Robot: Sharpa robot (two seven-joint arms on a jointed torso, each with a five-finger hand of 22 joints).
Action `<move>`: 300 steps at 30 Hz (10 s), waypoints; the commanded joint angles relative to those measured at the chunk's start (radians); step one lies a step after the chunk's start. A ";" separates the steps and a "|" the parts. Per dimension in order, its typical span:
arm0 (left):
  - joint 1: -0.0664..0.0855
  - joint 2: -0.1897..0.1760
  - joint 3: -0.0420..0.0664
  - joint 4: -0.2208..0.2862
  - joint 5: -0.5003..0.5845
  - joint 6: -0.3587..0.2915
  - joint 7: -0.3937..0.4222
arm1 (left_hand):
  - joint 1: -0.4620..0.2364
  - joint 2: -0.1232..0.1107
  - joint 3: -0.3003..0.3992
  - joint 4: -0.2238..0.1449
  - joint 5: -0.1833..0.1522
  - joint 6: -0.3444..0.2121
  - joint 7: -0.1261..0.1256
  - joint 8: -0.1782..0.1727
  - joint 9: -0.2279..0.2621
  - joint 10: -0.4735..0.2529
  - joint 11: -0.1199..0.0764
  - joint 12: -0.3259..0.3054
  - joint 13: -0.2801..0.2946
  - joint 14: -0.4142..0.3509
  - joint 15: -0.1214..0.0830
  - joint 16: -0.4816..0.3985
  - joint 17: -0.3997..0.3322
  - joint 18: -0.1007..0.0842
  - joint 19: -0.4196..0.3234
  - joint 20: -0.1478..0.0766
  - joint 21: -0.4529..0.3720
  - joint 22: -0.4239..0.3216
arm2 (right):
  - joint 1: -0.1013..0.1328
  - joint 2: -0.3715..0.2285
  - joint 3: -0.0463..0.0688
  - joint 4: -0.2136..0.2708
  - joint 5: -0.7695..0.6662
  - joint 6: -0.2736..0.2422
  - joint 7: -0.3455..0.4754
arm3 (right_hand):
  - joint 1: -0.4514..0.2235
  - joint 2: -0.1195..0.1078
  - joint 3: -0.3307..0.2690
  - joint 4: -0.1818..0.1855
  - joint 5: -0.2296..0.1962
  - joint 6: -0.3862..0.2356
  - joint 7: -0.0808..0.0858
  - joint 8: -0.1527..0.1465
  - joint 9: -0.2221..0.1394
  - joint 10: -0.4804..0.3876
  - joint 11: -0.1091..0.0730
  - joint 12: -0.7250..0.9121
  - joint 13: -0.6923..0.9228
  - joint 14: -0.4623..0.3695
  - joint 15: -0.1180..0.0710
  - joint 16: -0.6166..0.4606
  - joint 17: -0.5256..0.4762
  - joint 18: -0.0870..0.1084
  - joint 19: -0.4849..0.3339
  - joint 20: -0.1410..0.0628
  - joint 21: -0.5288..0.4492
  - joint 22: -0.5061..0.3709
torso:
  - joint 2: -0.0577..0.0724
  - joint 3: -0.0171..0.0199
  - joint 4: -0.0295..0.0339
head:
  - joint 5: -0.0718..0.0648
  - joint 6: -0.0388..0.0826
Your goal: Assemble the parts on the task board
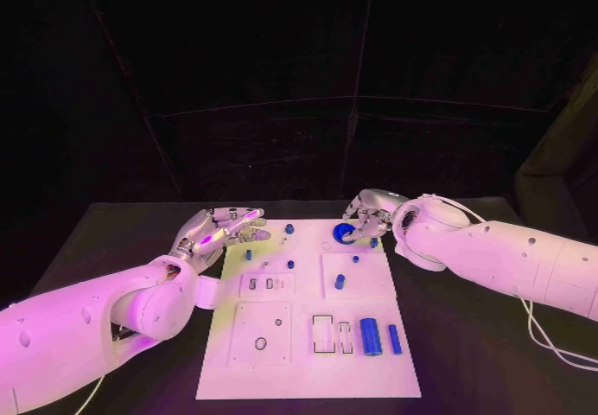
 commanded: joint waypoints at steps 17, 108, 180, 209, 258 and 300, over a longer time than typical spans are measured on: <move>0.001 0.005 0.000 -0.006 -0.005 0.018 0.001 | 0.000 0.008 -0.001 -0.006 -0.001 0.009 -0.001 -0.004 0.001 0.010 0.000 -0.008 -0.001 0.006 0.002 -0.005 0.002 0.016 0.010 0.000 -0.006 -0.001 | 0.002 0.026 0.001 -0.037 0.008 0.073 -0.054 | 0.037 0.037 0.008 0.032 0.036 0.005 -0.002 0.019 0.001 0.047 -0.003 0.139 0.165 0.060 0.006 0.022 0.045 -0.011 0.019 0.003 0.021 0.033 | 0.001 -0.0015 0.0022 | -0.002 -0.005; 0.006 0.001 0.000 -0.014 -0.005 0.022 -0.001 | 0.002 0.009 -0.002 -0.012 -0.001 0.010 0.000 -0.007 0.000 0.011 0.001 -0.012 -0.001 0.006 0.002 -0.009 0.002 0.015 0.011 -0.001 -0.009 -0.004 | -0.003 0.322 -0.003 -0.090 -0.239 0.019 -0.068 | -0.003 0.035 0.248 -0.054 0.052 0.164 -0.035 0.061 -0.002 0.182 -0.032 0.403 0.484 0.072 -0.018 0.054 0.130 -0.034 0.079 -0.020 0.082 0.157 | 0.001 -0.0007 0.0045 | 0.020 -0.034; 0.006 -0.008 0.000 -0.030 -0.005 0.028 -0.011 | 0.003 0.011 -0.004 -0.018 -0.001 0.008 0.001 -0.012 -0.001 0.009 0.003 -0.018 -0.002 0.006 0.003 -0.015 0.003 0.015 0.011 0.000 -0.012 -0.007 | -0.012 -0.046 -0.005 0.152 0.080 -0.170 0.122 | -0.047 0.049 0.079 0.012 0.125 0.055 -0.003 -0.010 0.001 0.164 -0.001 0.378 0.483 0.075 0.009 0.060 0.156 -0.035 0.081 0.007 0.085 0.165 | -0.009 0.0074 -0.0242 | 0.021 -0.019; 0.006 0.007 0.000 -0.054 -0.005 0.030 -0.006 | 0.007 0.015 -0.003 -0.024 -0.001 0.010 0.000 -0.013 0.000 0.012 0.001 -0.021 -0.002 0.009 0.002 -0.017 0.004 0.015 0.014 0.000 -0.013 -0.008 | -0.014 0.212 -0.006 -0.001 -0.042 0.019 -0.061 | 0.002 0.076 0.080 -0.042 0.060 -0.127 -0.006 -0.031 -0.014 0.182 -0.003 0.408 0.512 0.078 0.009 0.064 0.169 -0.036 0.083 0.007 0.087 0.170 | -0.008 0.0068 -0.0111 | 0.024 -0.030; 0.006 0.001 0.000 -0.055 -0.005 0.030 -0.008 | 0.017 0.024 0.003 -0.037 -0.001 0.012 0.000 -0.018 -0.001 0.014 0.002 -0.028 -0.003 0.009 0.002 -0.025 0.005 0.015 0.016 0.000 -0.018 -0.012 | -0.022 0.202 -0.006 -0.010 0.087 -0.235 0.218 | -0.024 0.112 0.084 -0.046 0.087 -0.052 -0.010 -0.012 -0.002 0.193 -0.008 0.433 0.538 0.080 0.002 0.066 0.177 -0.037 0.085 -0.002 0.090 0.175 | -0.010 0.0101 -0.0205 | 0.037 -0.029; 0.005 0.014 0.000 -0.071 -0.005 0.039 -0.009 | 0.019 0.024 0.004 -0.041 -0.001 0.012 0.000 -0.019 -0.001 0.014 0.002 -0.030 -0.003 0.009 0.003 -0.026 0.005 0.015 0.016 0.000 -0.018 -0.013 | -0.075 -0.155 -0.007 -0.023 0.251 -0.053 0.390 | 0.018 0.044 0.069 -0.123 0.048 -0.016 0.015 -0.017 -0.005 0.170 0.013 0.399 0.512 0.078 0.022 0.064 0.175 -0.035 0.078 0.016 0.086 0.167 | -0.010 0.0105 -0.0231 | -0.017 -0.034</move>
